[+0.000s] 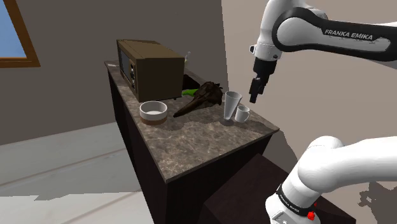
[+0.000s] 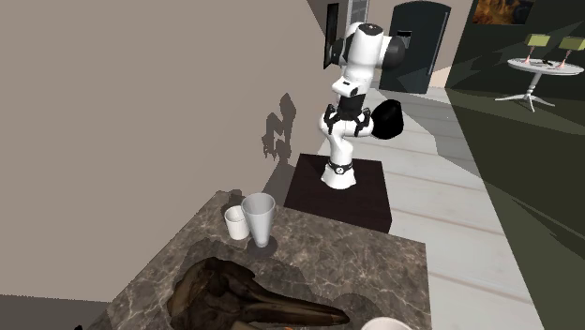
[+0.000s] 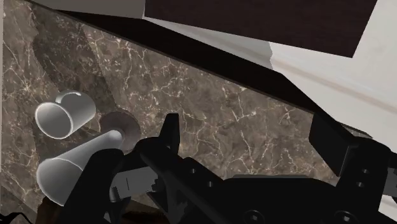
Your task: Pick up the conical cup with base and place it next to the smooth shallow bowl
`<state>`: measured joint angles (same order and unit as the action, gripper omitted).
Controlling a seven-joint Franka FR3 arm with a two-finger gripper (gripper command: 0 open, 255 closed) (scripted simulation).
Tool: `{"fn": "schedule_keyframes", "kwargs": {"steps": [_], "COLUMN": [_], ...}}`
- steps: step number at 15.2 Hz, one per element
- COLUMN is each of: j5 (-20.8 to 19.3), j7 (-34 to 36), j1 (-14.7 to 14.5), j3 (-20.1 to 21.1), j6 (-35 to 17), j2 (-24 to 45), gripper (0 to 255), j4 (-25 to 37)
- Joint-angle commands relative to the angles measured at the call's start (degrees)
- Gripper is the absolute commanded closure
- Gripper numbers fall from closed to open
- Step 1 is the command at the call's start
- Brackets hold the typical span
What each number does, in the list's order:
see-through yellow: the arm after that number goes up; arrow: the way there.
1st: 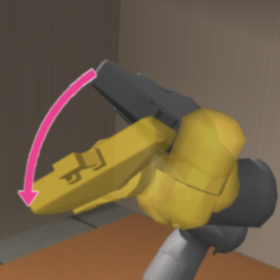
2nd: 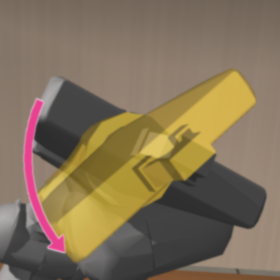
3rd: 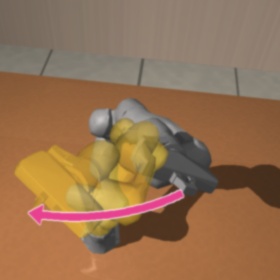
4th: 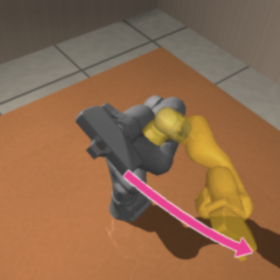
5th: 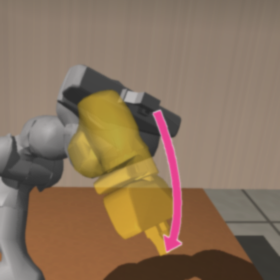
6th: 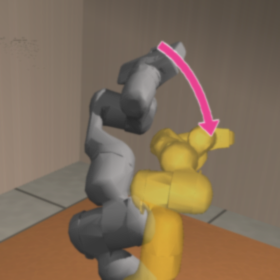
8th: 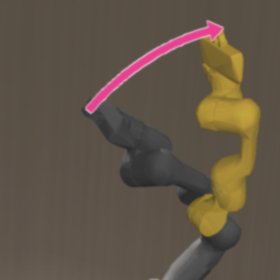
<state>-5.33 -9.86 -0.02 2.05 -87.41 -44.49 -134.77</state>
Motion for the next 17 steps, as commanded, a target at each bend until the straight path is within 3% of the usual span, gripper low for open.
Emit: {"fn": "schedule_keyframes", "kwargs": {"steps": [1,9,17], "j5": [0.00,-3.99,-5.64], "j7": [0.00,-3.95,-7.79], "j1": [0.00,2.56,4.51], "j3": [0.00,-5.14,-9.79], "j6": [0.00,-12.99,-23.85], "j2": [0.00,11.97,26.50], "gripper": [0,0,0], "j4": [0.00,1.03,6.93]}}
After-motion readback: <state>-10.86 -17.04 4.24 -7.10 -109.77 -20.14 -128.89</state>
